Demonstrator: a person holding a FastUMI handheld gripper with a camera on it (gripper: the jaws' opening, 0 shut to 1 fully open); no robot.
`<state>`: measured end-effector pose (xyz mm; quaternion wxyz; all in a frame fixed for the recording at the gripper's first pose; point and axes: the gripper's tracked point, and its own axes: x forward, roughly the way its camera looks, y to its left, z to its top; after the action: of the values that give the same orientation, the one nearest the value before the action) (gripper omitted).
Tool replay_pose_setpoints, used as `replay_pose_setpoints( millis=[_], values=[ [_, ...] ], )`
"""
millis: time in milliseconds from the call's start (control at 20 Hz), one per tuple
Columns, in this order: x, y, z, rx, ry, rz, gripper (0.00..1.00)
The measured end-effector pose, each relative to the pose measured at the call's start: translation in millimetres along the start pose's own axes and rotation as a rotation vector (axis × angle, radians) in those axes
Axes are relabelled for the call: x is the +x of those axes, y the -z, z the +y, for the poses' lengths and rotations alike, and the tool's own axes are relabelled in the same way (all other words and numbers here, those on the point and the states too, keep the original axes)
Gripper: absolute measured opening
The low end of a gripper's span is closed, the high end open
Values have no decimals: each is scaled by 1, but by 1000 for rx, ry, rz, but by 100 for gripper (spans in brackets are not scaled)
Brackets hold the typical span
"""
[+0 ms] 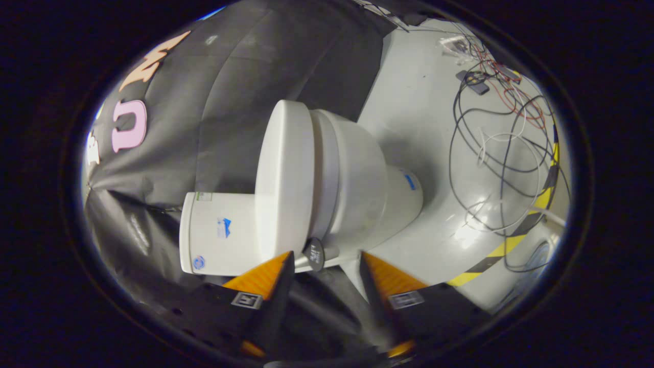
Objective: Open the toilet lid.
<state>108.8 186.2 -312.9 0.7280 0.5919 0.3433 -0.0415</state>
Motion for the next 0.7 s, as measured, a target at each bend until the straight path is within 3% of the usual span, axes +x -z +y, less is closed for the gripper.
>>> replay_pose_setpoints(
  millis=[100,150,200,400,500,650,700],
  values=[
    [14,5,3,41,-6,1,37],
    [18,4,-5,20,41,3,37],
    [20,-3,1,29,6,-8,37],
    [39,10,-3,57,43,8,36],
    [33,6,-1,55,53,2,11],
    [35,11,5,-154,36,-5,7],
    [31,7,9,-168,19,-10,6]
  ],
)
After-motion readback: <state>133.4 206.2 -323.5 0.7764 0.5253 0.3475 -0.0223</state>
